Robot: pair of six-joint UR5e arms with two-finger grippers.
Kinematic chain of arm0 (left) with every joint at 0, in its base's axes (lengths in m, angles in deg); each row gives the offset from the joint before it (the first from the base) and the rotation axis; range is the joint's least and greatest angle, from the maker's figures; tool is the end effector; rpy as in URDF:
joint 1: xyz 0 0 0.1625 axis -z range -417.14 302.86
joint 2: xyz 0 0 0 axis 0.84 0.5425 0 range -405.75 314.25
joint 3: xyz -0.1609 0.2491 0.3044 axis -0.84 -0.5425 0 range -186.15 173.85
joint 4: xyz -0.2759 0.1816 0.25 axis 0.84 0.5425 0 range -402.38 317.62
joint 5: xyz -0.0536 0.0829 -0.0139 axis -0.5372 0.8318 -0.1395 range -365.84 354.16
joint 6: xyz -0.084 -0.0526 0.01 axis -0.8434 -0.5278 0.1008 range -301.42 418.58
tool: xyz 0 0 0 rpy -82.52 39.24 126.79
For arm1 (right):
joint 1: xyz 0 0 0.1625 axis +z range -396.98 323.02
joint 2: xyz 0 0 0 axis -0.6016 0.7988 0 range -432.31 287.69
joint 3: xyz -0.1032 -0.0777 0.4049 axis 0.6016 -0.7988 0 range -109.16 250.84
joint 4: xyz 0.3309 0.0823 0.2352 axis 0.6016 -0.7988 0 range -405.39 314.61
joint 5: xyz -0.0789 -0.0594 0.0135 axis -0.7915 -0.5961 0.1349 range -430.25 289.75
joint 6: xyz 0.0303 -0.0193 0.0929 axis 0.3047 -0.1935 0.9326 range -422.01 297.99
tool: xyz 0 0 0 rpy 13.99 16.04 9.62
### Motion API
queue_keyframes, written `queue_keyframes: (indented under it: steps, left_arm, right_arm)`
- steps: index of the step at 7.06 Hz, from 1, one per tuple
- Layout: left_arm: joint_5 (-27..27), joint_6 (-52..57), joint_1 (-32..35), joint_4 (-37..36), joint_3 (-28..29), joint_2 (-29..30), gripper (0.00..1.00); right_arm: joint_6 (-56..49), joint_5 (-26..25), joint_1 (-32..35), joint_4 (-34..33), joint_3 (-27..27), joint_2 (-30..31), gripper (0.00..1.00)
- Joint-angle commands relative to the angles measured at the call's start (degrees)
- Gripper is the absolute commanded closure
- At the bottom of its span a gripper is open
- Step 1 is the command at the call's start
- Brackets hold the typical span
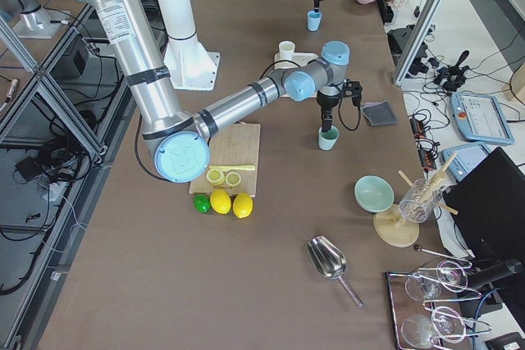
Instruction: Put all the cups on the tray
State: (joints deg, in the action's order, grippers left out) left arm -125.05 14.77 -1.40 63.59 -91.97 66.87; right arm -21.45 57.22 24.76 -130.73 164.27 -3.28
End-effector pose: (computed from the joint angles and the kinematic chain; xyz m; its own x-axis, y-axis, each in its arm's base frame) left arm 0.3054 -0.5989 0.4461 0.7301 0.0470 -0.6817 0.0568 0.9900 0.1291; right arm -0.2365 -0.5937 0.4180 0.6939 0.0173 0.7199 -0.0492 0.9985 0.0234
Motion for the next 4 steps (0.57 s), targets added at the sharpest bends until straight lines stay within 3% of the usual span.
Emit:
queue_keyframes:
  steps: [1,2,4]
  left_arm:
    - [0.0,-4.9,-1.8,1.5,-0.8,0.1,0.62]
    - [-0.1,-7.4,-2.0,1.2,-2.5,0.1,1.00]
    - [0.0,-8.7,-2.8,0.6,-5.2,0.1,1.00]
  right_arm:
    - [0.1,-0.1,-0.9,3.2,-4.5,-0.6,0.00]
    - [0.2,-0.2,-1.4,5.2,-8.2,-2.0,0.00]
    - [0.7,0.1,-1.4,8.1,-13.2,-4.6,0.00]
